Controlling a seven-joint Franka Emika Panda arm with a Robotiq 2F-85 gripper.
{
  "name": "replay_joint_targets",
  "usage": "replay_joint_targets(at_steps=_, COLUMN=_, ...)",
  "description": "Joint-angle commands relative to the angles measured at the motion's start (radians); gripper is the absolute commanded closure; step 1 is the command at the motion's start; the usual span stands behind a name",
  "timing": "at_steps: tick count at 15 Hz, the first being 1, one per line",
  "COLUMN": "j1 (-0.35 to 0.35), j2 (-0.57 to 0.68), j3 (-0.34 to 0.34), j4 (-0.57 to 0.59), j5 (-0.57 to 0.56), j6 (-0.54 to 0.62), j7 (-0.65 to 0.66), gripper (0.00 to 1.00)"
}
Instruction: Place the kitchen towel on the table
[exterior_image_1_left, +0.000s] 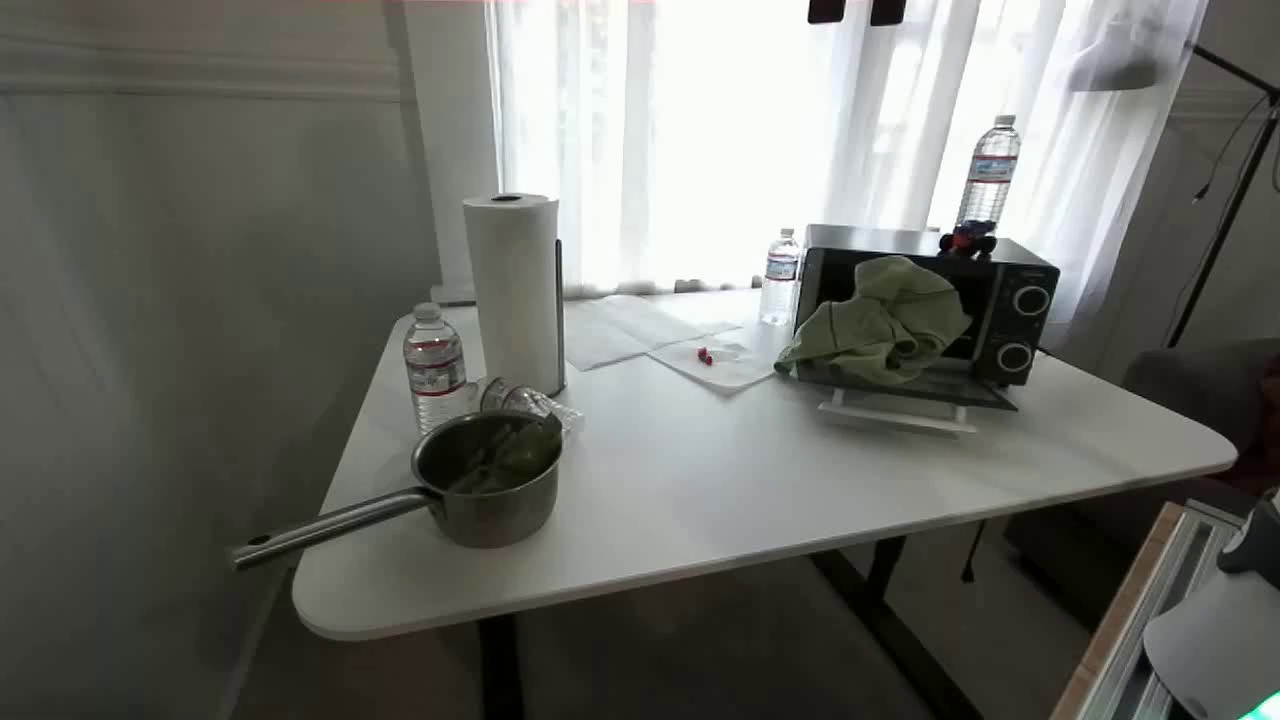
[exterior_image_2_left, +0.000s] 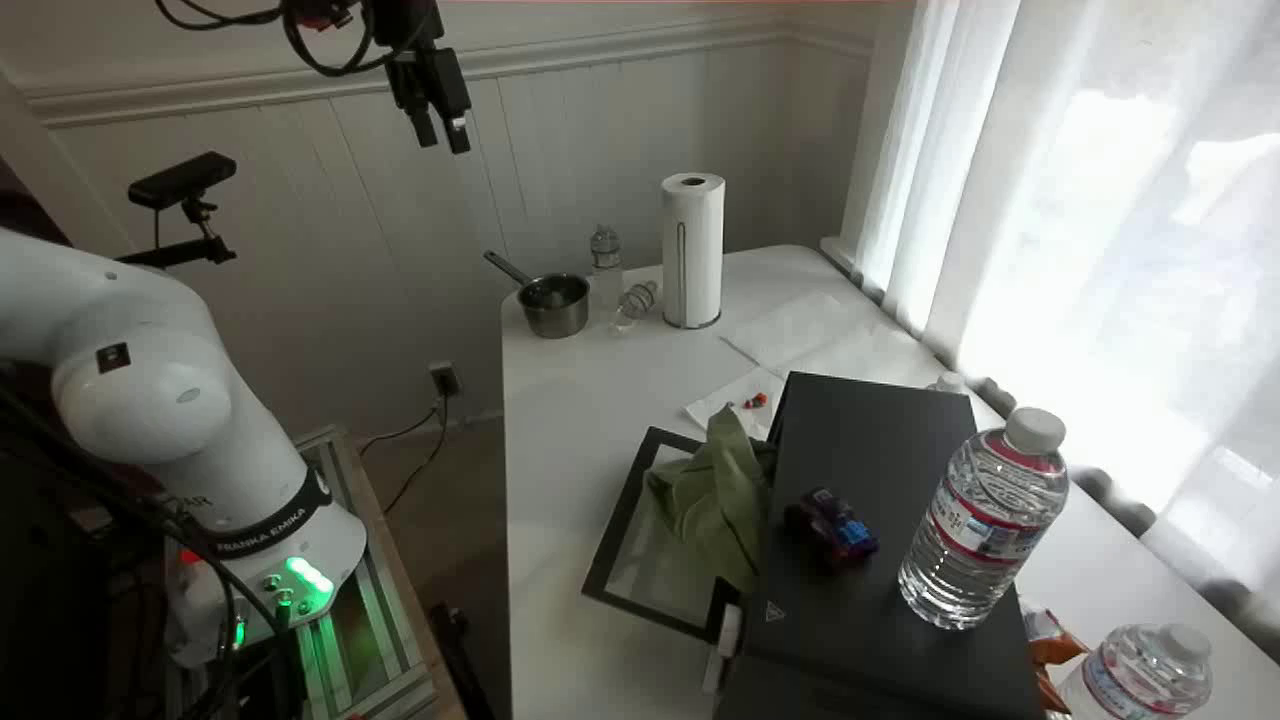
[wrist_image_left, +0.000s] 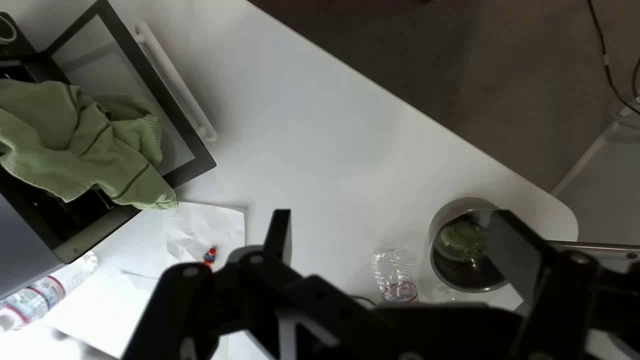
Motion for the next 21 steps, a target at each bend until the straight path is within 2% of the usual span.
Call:
replay_joint_targets(at_steps=1, j1=0.016, j2=0.003, j3=-0.011, j4=0.003, j5=-0.007, j6=-0.001, j7=0.007, gripper=0.00)
replay_joint_targets(at_steps=15, j1=0.016, j2=0.001, j3=-0.011, j4=0.003, j5=-0.007, j6=-0.001, j7=0.007, gripper=0.00)
replay_joint_targets(at_steps=21, j1=-0.119, j2=0.104, j3=-0.148, j4=0.014, j5=-0.004, j6=0.127, j7=0.088, gripper=0.00)
